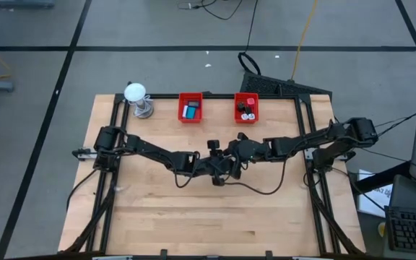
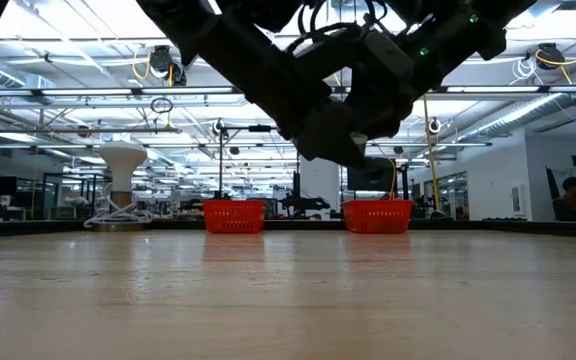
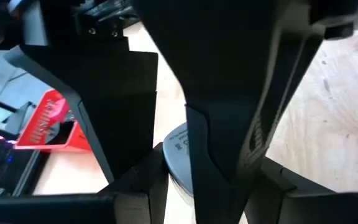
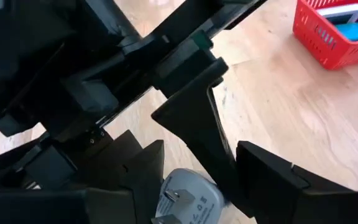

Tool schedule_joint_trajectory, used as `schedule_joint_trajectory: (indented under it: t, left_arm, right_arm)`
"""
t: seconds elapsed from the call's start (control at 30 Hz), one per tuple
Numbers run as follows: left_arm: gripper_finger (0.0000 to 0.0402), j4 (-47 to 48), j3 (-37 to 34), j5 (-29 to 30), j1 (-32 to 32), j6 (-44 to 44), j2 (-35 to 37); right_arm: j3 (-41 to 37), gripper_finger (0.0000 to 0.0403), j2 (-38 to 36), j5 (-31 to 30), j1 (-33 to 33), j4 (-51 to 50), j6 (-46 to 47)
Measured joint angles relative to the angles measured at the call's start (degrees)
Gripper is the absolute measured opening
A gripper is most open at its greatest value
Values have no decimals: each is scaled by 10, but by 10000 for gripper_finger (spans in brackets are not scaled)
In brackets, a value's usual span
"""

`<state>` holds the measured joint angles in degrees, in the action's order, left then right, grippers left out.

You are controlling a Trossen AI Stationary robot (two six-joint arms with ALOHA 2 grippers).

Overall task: Pick & Place Office items
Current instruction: Put the purple charger adapter into the right red basket

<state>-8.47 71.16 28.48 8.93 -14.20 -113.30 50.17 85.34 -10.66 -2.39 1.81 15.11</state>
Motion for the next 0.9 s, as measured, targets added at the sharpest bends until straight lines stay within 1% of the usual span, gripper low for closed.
schedule_joint_trajectory:
  t: [0.17,0.33,0.43,0.5,0.67,0.8,0.9]
  left_arm:
    - [148,1,0,39,1,20,0]
    - [148,5,0,122,1,26,0]
    - [148,7,0,162,0,32,0]
    - [148,8,0,185,-1,21,0]
    - [148,4,0,209,0,27,-2]
    - [148,-6,-1,171,-2,13,-2]
    - [156,-10,-1,171,-1,26,-2]
  right_arm:
    - [0,186,0,-14,-3,-12,9]
    - [1,185,-1,-60,-3,-12,7]
    - [1,185,-1,-72,-2,-13,19]
    - [0,184,-1,-75,-2,-20,36]
    - [1,184,-1,-66,-2,-33,44]
    - [0,184,0,-64,-2,-31,42]
    - [-1,181,-1,-60,0,-33,39]
